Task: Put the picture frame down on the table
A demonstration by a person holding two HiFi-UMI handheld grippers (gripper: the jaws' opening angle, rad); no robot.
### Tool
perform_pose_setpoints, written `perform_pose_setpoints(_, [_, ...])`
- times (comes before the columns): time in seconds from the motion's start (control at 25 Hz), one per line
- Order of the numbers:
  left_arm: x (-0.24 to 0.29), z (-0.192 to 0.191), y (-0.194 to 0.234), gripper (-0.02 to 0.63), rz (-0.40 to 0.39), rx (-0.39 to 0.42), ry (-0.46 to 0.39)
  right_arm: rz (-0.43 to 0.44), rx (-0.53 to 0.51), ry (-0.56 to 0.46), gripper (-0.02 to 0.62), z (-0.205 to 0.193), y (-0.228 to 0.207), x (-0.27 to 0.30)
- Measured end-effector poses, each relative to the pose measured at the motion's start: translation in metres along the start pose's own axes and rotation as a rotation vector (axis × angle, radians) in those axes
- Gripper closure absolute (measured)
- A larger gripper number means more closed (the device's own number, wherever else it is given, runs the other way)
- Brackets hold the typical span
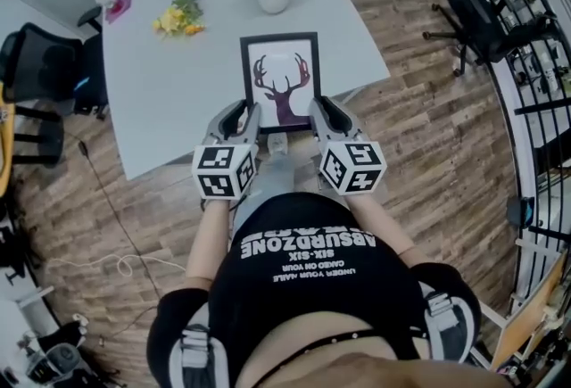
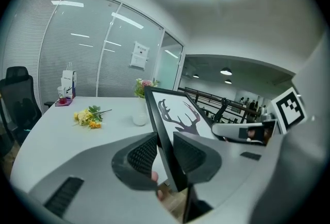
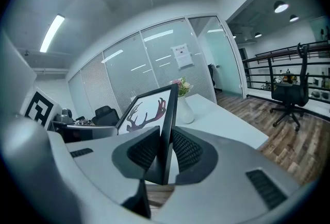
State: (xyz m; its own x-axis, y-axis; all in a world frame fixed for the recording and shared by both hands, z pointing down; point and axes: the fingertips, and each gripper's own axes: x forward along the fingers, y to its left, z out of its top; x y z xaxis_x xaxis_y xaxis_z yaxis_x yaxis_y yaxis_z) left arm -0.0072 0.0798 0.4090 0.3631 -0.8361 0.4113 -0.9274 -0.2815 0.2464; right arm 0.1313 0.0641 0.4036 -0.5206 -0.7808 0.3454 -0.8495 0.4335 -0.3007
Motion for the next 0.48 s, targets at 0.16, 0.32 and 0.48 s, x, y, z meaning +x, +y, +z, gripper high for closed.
perform_pose_setpoints(0.16, [0.032, 0.021, 0.030, 0.499, -0.007, -0.037, -0.001, 0.006, -0.014, 0.018, 0.508, 0.020, -0.005, 0.045])
perform_pose_setpoints(0.32, [0.064, 0.040, 0.056, 0.498, -0.009, -0.043, 0.008, 0.000, -0.011, 0.032, 0.508, 0.036, -0.014, 0.091])
perform_pose_setpoints(0.48, [0.092, 0.051, 0.086, 0.498, -0.003, -0.054, 0.028, 0.006, -0.004, 0.057, 0.508, 0.043, -0.016, 0.133])
